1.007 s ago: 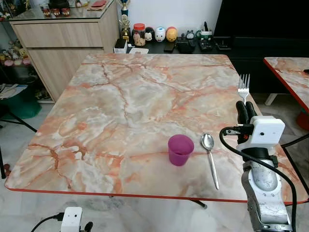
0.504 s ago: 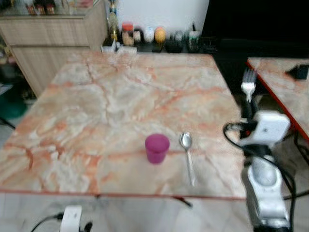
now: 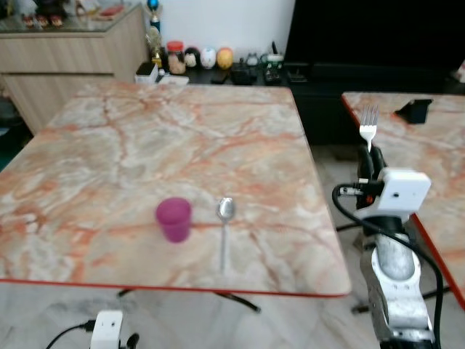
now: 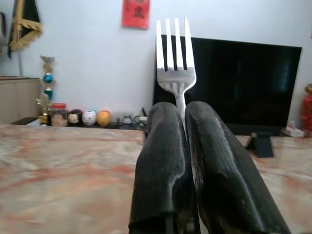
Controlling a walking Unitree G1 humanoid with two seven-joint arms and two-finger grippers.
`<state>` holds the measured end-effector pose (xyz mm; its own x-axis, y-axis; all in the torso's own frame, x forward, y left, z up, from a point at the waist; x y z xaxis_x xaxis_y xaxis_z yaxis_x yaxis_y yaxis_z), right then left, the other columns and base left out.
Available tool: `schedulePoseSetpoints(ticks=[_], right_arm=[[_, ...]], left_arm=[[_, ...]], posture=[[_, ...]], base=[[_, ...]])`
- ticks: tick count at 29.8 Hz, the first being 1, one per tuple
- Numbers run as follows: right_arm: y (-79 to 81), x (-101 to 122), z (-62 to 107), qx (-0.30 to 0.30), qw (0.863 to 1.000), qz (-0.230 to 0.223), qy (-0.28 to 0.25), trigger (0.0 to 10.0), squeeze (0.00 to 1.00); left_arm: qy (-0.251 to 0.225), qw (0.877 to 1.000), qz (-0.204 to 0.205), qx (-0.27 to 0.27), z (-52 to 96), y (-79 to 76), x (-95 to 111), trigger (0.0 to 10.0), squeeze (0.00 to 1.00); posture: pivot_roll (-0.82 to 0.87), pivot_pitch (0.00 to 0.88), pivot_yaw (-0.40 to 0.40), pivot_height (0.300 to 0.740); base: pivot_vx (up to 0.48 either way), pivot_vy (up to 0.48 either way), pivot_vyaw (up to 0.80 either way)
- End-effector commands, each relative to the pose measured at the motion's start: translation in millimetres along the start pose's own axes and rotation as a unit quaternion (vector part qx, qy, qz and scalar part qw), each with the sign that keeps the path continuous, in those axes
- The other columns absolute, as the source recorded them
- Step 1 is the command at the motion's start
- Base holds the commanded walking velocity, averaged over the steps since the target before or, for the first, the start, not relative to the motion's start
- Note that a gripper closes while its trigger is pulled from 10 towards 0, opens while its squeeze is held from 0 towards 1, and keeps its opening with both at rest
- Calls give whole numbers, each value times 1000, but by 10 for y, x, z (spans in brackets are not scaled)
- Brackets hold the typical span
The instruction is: Setting the table
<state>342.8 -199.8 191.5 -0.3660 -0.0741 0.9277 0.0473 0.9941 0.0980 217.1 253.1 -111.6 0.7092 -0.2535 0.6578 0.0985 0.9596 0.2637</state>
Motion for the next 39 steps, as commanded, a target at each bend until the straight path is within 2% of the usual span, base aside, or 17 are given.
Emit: schedulePoseSetpoints(ticks=[1,12,19,25,39], right_arm=[[-54,36,-14,-8,1000,2,-4,10000,0],[-65,46,-40,-11,1000,-3,-5,10000,0],[-40,-5,18,-7,1000,-2,0,10000,0],[-72,115,-86,-9,1000,1,-19,10000,0],[-54,53,-56,-13,1000,1,-9,10000,0]], left_arm=[[3,1000,6,-7,-2,-67,-14,10000,0],[1,1000,6,-9,-4,-80,-4,10000,0],[3,1000,-8,-18,-1,-84,-16,10000,0],[-1,1000,-12,-18,-19,-96,35,10000,0],[1,1000,-12,-17,-16,-81,24,10000,0]], posture=[[-3,0,2,740],[-14,0,8,740],[-27,0,24,740],[-47,0,32,740],[-37,0,36,740]], base=[[0,-394,0],[0,-349,0],[0,-318,0],[0,-319,0],[0,-318,0]])
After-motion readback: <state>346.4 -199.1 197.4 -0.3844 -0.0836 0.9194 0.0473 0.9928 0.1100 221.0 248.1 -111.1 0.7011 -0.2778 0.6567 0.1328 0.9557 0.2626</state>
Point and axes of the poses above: a point about 5 cm out from each wrist's last joint towards the gripper, its own z axis pointing back from the gripper into the wrist, its own x axis along the axis of the wrist's last joint, y = z × x, the point moved 6 cm from there along -z, pointing out of the wrist towards the gripper, and after that the axes turned 12 degrees about -z, right-handed, at the moved point
